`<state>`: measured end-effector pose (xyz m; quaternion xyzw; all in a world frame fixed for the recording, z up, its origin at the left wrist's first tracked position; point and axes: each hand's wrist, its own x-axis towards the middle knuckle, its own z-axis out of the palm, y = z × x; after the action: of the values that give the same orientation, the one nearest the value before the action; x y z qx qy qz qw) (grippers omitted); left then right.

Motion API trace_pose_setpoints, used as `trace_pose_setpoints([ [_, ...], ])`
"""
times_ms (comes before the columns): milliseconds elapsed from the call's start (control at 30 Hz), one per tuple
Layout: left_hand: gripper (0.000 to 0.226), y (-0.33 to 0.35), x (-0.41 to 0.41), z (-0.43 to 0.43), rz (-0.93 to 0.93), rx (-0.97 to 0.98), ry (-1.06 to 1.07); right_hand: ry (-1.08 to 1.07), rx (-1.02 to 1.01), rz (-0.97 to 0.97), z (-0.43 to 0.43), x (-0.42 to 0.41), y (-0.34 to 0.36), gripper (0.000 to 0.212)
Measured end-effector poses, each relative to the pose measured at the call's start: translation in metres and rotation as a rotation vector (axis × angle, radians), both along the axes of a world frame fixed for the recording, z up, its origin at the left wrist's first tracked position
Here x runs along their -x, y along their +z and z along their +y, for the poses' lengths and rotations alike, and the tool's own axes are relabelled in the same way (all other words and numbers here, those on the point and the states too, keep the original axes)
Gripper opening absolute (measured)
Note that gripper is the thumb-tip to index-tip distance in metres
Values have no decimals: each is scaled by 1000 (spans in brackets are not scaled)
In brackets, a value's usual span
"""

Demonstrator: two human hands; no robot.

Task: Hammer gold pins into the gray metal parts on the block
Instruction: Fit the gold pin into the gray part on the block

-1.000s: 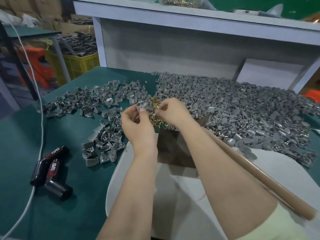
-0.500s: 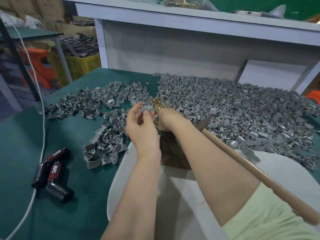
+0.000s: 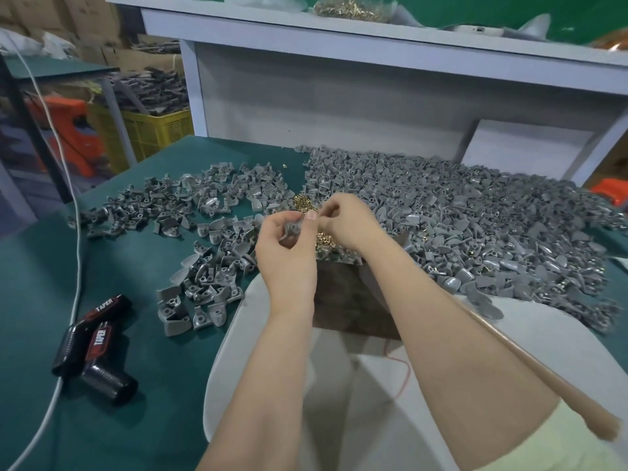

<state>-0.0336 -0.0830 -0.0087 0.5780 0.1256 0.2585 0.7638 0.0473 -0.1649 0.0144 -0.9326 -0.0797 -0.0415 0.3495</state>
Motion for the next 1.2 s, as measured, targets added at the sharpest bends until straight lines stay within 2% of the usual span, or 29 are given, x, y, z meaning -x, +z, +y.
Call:
trace_pose_setpoints([
  [133, 8, 1, 4, -7, -3, -320, -112, -2, -228, -47, -40, 33, 11, 20],
  [267, 16, 6, 12, -19, -51, -642, -180, -45, -497, 13, -78, 74, 5, 28],
  [367, 23, 5, 13, -23, -40, -762, -289, -90, -539, 2, -91, 91, -8, 32],
  [467, 41, 3, 14, -25, -19, -900, -379, -120, -535, -90, -90, 95, -17, 30],
  [533, 52, 2, 14, -25, -22, -941, -417, -121, -512, -129, -87, 93, -21, 26],
  [667, 58, -1, 14, -21, 0, -985, -473, -134, -479, -141, -83, 90, -27, 28],
  [800, 57, -2, 15, -22, 51, -982, -532, -145, -455, -164, -82, 92, -28, 29],
  [900, 53, -3, 14, -22, 83, -966, -554, -135, -398, -175, -81, 94, -26, 23],
  [1033, 39, -2, 13, -22, 59, -940, -476, -126, -369, -178, -77, 95, -23, 23],
  [1200, 9, 1, 14, -24, -53, -970, -380, -102, -451, -176, -73, 98, -22, 26],
])
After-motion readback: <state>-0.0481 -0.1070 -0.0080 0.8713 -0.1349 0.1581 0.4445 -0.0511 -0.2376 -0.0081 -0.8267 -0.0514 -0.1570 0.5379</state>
